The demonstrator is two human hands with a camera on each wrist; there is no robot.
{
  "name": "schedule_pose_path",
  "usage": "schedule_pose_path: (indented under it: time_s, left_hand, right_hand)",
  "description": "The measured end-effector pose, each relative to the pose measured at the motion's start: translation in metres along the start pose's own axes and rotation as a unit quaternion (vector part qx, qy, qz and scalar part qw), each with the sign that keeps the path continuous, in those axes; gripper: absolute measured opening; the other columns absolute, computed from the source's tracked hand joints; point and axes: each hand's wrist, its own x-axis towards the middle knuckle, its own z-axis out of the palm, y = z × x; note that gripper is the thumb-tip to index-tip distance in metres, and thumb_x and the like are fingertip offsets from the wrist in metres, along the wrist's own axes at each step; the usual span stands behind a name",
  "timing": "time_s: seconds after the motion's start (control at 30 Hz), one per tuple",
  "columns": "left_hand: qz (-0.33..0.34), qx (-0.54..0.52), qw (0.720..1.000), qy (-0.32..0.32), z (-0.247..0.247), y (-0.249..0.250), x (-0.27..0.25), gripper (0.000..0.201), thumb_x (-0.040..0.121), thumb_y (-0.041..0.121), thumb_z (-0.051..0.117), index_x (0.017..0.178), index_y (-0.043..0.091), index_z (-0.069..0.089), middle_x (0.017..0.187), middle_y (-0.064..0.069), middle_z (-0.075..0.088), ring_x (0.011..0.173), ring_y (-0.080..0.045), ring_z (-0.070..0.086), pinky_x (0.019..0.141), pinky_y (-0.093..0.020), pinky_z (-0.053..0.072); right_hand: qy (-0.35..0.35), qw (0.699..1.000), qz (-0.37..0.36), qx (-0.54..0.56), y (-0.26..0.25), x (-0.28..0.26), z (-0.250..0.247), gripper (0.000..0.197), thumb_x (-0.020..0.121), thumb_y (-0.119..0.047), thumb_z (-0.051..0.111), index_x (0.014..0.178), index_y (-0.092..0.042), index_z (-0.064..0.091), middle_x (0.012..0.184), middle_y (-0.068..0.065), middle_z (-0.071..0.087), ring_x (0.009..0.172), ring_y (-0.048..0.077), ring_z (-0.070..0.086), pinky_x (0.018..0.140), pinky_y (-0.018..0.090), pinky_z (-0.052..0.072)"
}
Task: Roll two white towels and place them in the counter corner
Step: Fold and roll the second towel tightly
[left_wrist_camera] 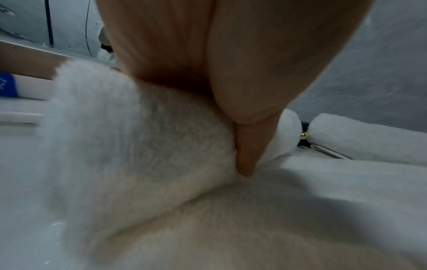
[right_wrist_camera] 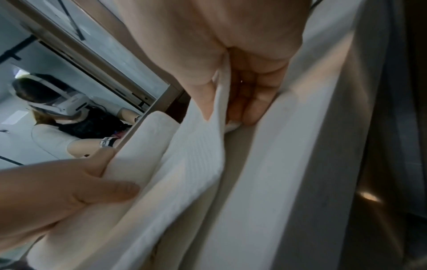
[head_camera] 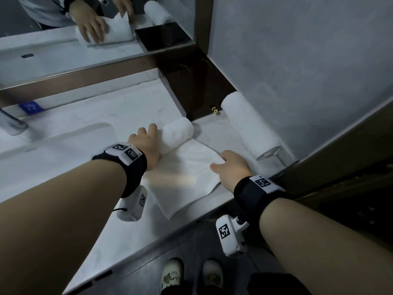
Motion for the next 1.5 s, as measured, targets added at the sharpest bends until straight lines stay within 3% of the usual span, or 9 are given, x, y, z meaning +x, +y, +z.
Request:
schedule_pose_path:
  time_s: [0.2, 0.47, 0.73, 1.03, 1.13, 1.23, 1.33, 1.4, 1.5]
  left_hand:
    - [-0.025, -0.032, 0.998, -0.048, -0.011, 0.001, 0.008, 0.055, 0.083, 0.028, 0.070, 0.115, 0.018, 0.026, 0.115, -0.012, 0.044, 0.099, -0.040, 0.055, 0.076, -0.046, 0.043]
    - [0.016, 0.024, 0.999, -0.019, -0.003, 0.008, -0.010, 0.051, 0.091, 0.022, 0.056, 0.130, 0.020, 0.023, 0.112, -0.011, 0.040, 0.092, -0.034, 0.051, 0.071, -0.042, 0.043]
    - [0.034, -0.003, 0.997, -0.069, -0.006, 0.005, -0.010, 0.064, 0.101, 0.041, 0.032, 0.153, 0.028, -0.003, 0.140, -0.016, 0.037, 0.126, -0.037, 0.039, 0.095, -0.047, 0.035]
    - [0.063, -0.074, 0.994, -0.057, -0.009, 0.002, -0.001, 0.067, 0.096, 0.030, 0.054, 0.148, 0.030, 0.012, 0.133, -0.015, 0.044, 0.106, -0.039, 0.054, 0.083, -0.042, 0.040]
    - [0.084, -0.043, 0.996, -0.008, -0.008, 0.007, 0.006, 0.066, 0.093, 0.029, 0.059, 0.144, 0.030, 0.019, 0.129, -0.012, 0.044, 0.112, -0.037, 0.049, 0.085, -0.045, 0.043]
    - [0.087, 0.017, 0.995, 0.054, -0.002, 0.014, 0.012, 0.063, 0.090, 0.028, 0.062, 0.142, 0.026, 0.027, 0.128, -0.008, 0.044, 0.114, -0.031, 0.046, 0.085, -0.044, 0.041]
    - [0.083, 0.043, 0.992, 0.080, 0.002, 0.017, 0.020, 0.055, 0.089, 0.029, 0.063, 0.137, 0.018, 0.037, 0.126, -0.007, 0.044, 0.114, -0.028, 0.045, 0.080, -0.038, 0.037]
    - [0.089, 0.038, 0.992, 0.077, 0.001, 0.016, 0.024, 0.053, 0.087, 0.029, 0.063, 0.134, 0.018, 0.041, 0.122, -0.006, 0.045, 0.113, -0.028, 0.044, 0.079, -0.038, 0.036]
    - [0.106, 0.042, 0.992, 0.044, -0.006, 0.013, 0.030, 0.054, 0.087, 0.033, 0.065, 0.133, 0.020, 0.040, 0.121, -0.007, 0.044, 0.113, -0.028, 0.044, 0.079, -0.039, 0.039]
  right_hand:
    - [0.045, 0.997, 0.032, 0.056, 0.010, 0.003, 0.003, 0.019, 0.081, -0.025, 0.065, 0.077, -0.023, 0.046, 0.079, 0.004, 0.061, 0.068, 0.025, 0.062, 0.063, 0.042, 0.060]
    - [0.078, 0.990, 0.077, 0.083, 0.005, 0.010, 0.008, 0.029, 0.088, -0.026, 0.063, 0.111, -0.014, 0.051, 0.101, 0.010, 0.061, 0.086, 0.029, 0.064, 0.076, 0.047, 0.059]
    - [0.112, 0.991, 0.066, 0.023, 0.008, 0.002, 0.011, 0.022, 0.090, -0.030, 0.058, 0.104, -0.023, 0.043, 0.079, 0.001, 0.058, 0.061, 0.016, 0.057, 0.048, 0.023, 0.039]
    - [0.152, 0.979, 0.064, 0.121, 0.009, -0.014, 0.016, 0.060, 0.074, -0.028, 0.077, 0.121, -0.027, 0.040, 0.085, -0.010, 0.048, 0.069, 0.008, 0.053, 0.050, 0.020, 0.035]
    - [0.112, 0.988, 0.042, 0.095, 0.004, -0.017, 0.015, 0.069, 0.073, -0.021, 0.079, 0.128, -0.026, 0.037, 0.113, 0.000, 0.050, 0.088, 0.016, 0.056, 0.067, 0.023, 0.043]
    - [0.126, 0.991, -0.008, -0.036, -0.003, -0.026, 0.019, 0.068, 0.073, -0.014, 0.074, 0.130, -0.029, 0.041, 0.131, 0.005, 0.036, 0.113, 0.025, 0.043, 0.088, 0.032, 0.042]
    - [0.162, 0.935, -0.188, -0.253, -0.017, -0.040, 0.029, 0.055, 0.061, -0.003, 0.061, 0.111, -0.026, 0.061, 0.126, 0.006, 0.043, 0.112, 0.032, 0.039, 0.090, 0.041, 0.034]
    - [0.084, 0.903, -0.319, -0.276, -0.025, -0.045, 0.040, 0.043, 0.059, -0.005, 0.061, 0.099, -0.021, 0.068, 0.118, 0.005, 0.053, 0.109, 0.034, 0.045, 0.088, 0.044, 0.037]
    - [-0.045, 0.883, -0.396, -0.247, -0.034, -0.045, 0.056, 0.037, 0.076, -0.015, 0.064, 0.113, -0.016, 0.068, 0.124, 0.006, 0.056, 0.118, 0.032, 0.047, 0.099, 0.044, 0.039]
